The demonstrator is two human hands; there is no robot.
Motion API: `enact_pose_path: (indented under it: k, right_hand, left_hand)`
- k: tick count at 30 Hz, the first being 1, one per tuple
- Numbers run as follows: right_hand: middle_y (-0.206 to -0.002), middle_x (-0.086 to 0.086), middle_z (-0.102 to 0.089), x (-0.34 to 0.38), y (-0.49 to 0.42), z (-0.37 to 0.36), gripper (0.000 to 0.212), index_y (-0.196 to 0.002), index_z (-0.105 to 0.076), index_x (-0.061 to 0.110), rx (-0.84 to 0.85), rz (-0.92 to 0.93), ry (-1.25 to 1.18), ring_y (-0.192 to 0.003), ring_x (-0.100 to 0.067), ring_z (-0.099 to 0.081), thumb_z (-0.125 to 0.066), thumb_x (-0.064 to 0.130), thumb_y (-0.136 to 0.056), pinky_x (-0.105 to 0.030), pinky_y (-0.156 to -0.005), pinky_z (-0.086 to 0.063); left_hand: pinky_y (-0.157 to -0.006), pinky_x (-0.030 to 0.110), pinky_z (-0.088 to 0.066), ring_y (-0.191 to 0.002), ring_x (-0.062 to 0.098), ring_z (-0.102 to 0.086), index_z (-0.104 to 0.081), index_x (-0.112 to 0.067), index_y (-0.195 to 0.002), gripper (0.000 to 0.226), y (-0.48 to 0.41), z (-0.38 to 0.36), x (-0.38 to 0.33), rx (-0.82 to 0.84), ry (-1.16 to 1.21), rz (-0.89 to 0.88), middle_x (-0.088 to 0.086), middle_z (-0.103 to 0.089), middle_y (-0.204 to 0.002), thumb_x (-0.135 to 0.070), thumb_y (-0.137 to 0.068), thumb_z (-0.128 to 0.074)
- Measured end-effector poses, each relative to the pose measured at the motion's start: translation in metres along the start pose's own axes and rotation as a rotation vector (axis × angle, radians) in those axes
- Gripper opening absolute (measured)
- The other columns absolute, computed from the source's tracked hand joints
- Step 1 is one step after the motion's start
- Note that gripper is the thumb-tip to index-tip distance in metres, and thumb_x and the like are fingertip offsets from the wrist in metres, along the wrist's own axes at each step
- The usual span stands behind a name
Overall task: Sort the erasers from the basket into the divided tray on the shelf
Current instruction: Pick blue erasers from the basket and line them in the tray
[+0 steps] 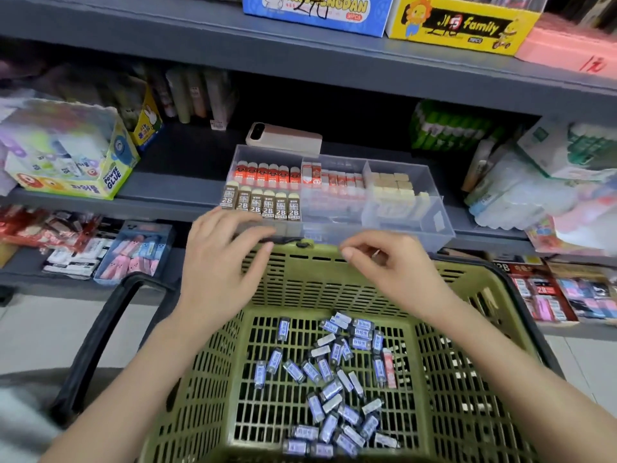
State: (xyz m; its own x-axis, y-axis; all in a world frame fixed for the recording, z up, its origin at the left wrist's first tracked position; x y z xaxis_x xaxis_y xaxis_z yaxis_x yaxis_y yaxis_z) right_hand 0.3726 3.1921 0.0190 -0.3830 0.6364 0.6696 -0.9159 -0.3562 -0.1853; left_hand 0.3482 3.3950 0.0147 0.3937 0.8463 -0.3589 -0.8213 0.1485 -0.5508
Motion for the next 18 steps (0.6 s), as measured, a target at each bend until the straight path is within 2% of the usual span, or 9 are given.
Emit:
enact_pose_path:
  k: [2, 5, 7, 9, 11, 12, 15, 18]
  right_hand:
    - [-0.079, 0.017, -0.067, -0.033, 0.030, -0.029, 0.009, -0.092, -0.072, 0.018, 0.149, -0.112, 0.006, -0.072, 0.003, -0.060, -0.066, 0.019, -0.085, -0.011, -0.070, -0.046]
    - [-0.092, -0.001, -0.072, -0.107, 0.075, -0.066, 0.014, -0.094, -0.072, 0.012, 0.380, -0.420, 0.202, -0.084, -0.013, -0.066, -0.064, 0.022, -0.087, -0.030, -0.080, -0.052]
    - [-0.093, -0.006, -0.071, -0.152, 0.106, -0.072, 0.019, -0.092, -0.070, 0.009, 0.414, -0.637, 0.342, -0.087, -0.019, -0.067, -0.062, 0.026, -0.088, -0.028, -0.073, -0.052]
    - [-0.077, -0.005, -0.066, -0.184, 0.135, -0.076, 0.025, -0.078, -0.064, 0.010, 0.437, -0.812, 0.404, -0.075, -0.017, -0.065, -0.062, 0.033, -0.089, -0.026, -0.065, -0.051]
    - [-0.057, 0.000, -0.051, -0.202, 0.156, -0.087, 0.038, -0.061, -0.049, 0.014, 0.465, -0.929, 0.341, -0.054, -0.013, -0.055, -0.064, 0.036, -0.087, -0.030, -0.066, -0.053]
    - [-0.055, 0.001, -0.050, -0.206, 0.163, -0.093, 0.037, -0.060, -0.049, 0.014, 0.477, -0.979, 0.276, -0.051, -0.012, -0.052, -0.065, 0.034, -0.086, -0.030, -0.066, -0.054]
    - [-0.070, -0.003, -0.060, -0.211, 0.171, -0.109, 0.020, -0.079, -0.061, 0.008, 0.507, -1.032, 0.148, -0.054, -0.012, -0.054, -0.068, 0.026, -0.084, -0.025, -0.066, -0.055]
    - [-0.079, -0.010, -0.065, -0.215, 0.175, -0.113, 0.025, -0.092, -0.062, 0.002, 0.481, -1.095, 0.059, -0.053, -0.011, -0.056, -0.071, 0.023, -0.082, -0.025, -0.069, -0.057]
  left_hand:
    - [-0.092, 0.046, -0.041, -0.100, 0.030, -0.059, -0.072, -0.009, -0.097, 0.025, 0.014, 0.002, -0.004, 0.025, 0.016, 0.006, 0.008, -0.067, -0.103, -0.024, -0.089, -0.054]
    - [-0.091, 0.039, -0.039, -0.098, 0.027, -0.059, -0.073, -0.010, -0.096, 0.029, 0.037, -0.002, -0.008, 0.100, 0.065, 0.056, 0.005, -0.067, -0.101, -0.027, -0.089, -0.050]
    - [-0.089, 0.036, -0.039, -0.098, 0.026, -0.059, -0.073, -0.011, -0.097, 0.033, 0.048, -0.006, -0.012, 0.163, 0.093, 0.085, 0.003, -0.067, -0.101, -0.030, -0.089, -0.048]
    - [-0.087, 0.038, -0.043, -0.097, 0.026, -0.059, -0.073, -0.011, -0.097, 0.032, 0.054, -0.011, -0.017, 0.199, 0.127, 0.091, 0.002, -0.067, -0.100, -0.030, -0.088, -0.048]
    - [-0.087, 0.037, -0.043, -0.099, 0.024, -0.058, -0.072, -0.012, -0.099, 0.028, 0.058, -0.015, -0.022, 0.224, 0.181, 0.129, 0.001, -0.067, -0.101, -0.028, -0.088, -0.052]
    - [-0.088, 0.033, -0.040, -0.100, 0.022, -0.057, -0.072, -0.013, -0.099, 0.023, 0.059, -0.018, -0.024, 0.238, 0.210, 0.163, 0.000, -0.067, -0.102, -0.025, -0.088, -0.056]
    - [-0.090, 0.025, -0.037, -0.102, 0.011, -0.055, -0.071, -0.019, -0.099, 0.013, 0.066, -0.034, -0.030, 0.311, 0.346, 0.293, -0.007, -0.065, -0.104, -0.016, -0.089, -0.064]
    - [-0.089, 0.020, -0.043, -0.099, 0.005, -0.059, -0.069, -0.022, -0.095, 0.012, 0.076, -0.063, -0.036, 0.480, 0.608, 0.545, -0.012, -0.066, -0.102, -0.013, -0.089, -0.063]
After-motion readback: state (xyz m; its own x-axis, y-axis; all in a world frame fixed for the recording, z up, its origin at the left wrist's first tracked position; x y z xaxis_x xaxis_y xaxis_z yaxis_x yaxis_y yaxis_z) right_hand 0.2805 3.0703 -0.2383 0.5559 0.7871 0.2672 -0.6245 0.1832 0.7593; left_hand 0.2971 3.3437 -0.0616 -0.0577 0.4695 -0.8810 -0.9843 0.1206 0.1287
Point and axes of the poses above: each hand's wrist, its own y-axis away from the middle knuckle, its own z-axis out of the back of the hand, x = y × z, the point moved 7 cm from there along -y, towards the middle knuckle
